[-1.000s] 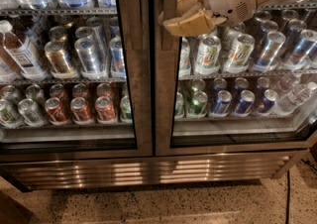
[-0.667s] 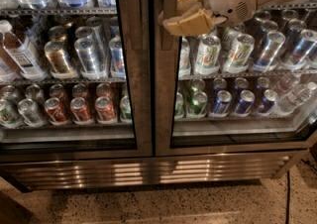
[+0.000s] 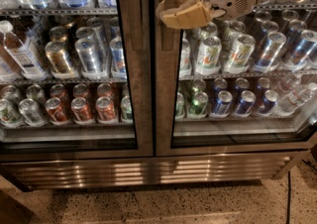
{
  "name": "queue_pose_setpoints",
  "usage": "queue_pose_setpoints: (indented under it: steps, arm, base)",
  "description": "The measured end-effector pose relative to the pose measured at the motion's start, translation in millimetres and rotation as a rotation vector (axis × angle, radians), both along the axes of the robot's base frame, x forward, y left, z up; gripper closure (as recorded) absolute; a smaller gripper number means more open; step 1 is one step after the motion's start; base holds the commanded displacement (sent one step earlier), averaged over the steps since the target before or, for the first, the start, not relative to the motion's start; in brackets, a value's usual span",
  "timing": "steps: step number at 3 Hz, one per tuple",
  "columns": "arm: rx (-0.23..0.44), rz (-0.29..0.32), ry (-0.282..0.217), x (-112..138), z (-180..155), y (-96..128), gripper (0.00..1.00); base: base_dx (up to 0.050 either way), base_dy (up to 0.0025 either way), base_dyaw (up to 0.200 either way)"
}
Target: Open right fridge door
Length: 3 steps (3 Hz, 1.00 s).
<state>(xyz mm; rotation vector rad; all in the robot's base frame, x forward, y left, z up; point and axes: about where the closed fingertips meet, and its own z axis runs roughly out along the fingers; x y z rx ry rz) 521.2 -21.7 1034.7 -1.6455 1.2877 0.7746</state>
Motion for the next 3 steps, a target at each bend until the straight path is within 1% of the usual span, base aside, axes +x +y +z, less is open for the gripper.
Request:
queue_pose_setpoints:
  steps: [1, 2, 3]
  arm:
    - [0.0, 0.0, 0.0, 2.2, 0.0, -0.2, 1.0]
    - [0.0, 0.0, 0.0, 2.2, -0.1, -0.3, 0.81]
    - [-0.006, -0.025, 0.019, 2.9, -7.8, -8.1, 0.84]
  base:
    - [0.0, 0.0, 0.0]
    - [0.0, 0.0, 0.0]
    - [0.0, 0.0, 0.0]
